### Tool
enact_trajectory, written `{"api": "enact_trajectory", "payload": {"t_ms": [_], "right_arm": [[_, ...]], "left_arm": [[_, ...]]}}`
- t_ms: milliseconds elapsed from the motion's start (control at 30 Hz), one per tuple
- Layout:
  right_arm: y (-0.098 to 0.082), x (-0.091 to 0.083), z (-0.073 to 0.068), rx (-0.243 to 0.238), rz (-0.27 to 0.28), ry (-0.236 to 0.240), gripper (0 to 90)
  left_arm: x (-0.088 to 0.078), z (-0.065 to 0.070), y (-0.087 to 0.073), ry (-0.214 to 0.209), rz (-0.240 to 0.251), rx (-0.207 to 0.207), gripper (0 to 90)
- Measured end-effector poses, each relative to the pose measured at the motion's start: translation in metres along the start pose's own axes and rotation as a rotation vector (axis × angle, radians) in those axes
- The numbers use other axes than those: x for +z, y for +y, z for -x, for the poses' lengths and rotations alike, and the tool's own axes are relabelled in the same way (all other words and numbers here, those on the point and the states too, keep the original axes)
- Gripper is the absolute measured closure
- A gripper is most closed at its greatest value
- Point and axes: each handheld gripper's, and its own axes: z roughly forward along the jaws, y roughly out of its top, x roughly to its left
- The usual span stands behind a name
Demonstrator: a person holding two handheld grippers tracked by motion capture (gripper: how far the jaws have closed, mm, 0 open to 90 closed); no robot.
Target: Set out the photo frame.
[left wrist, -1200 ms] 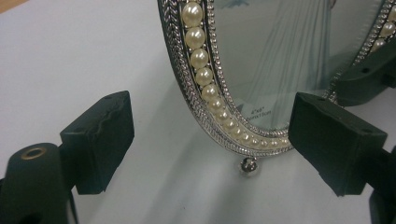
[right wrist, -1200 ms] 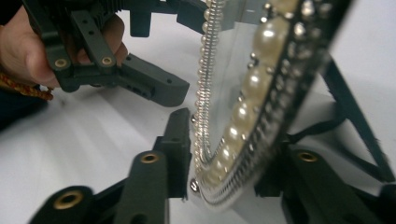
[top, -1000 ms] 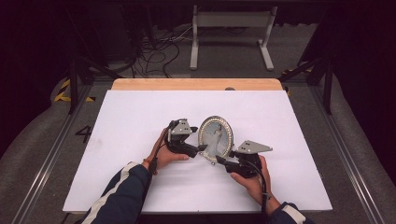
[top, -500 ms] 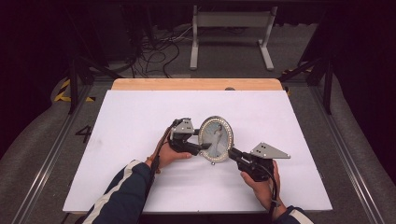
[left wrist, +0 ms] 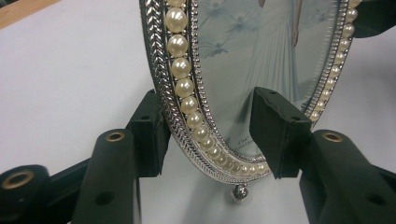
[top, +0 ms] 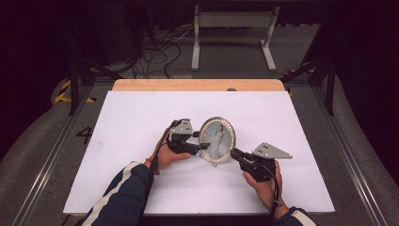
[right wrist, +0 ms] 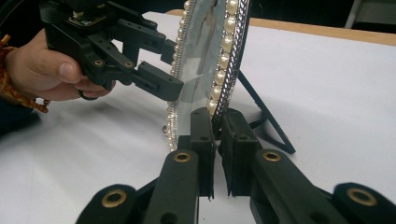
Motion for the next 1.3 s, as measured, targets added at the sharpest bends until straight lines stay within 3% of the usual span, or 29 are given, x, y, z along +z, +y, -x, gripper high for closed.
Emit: {"api": "enact_trajectory", "payload": {"t_ms": [267,700,833,1100,1300], "right_arm": [[0.001,0.004,0.004,0.006,-0.005,0.003,83.9],[0.005,0.01,0.005,0.003,-0.009,-0.001,83.3],[0.006,0.012,0.005,-0.002,-0.007,-0.003,83.1],[0.007,0.015,0.005,-0.011,-0.008,-0.008,82.5],[0.006,0.015,0.004,-0.022,-0.017,-0.012,81.9]], "left_arm": [[-0.005,0.005,-0.002,0.044,-0.031,0.007,52.9],[-0.014,0.01,-0.007,0.065,-0.053,0.01,55.7],[-0.018,0.013,-0.01,0.091,-0.056,0.022,58.1],[-0.023,0.016,-0.012,0.092,-0.059,0.041,57.7],[-0.029,0.017,-0.01,0.116,0.001,0.033,56.2]]}}
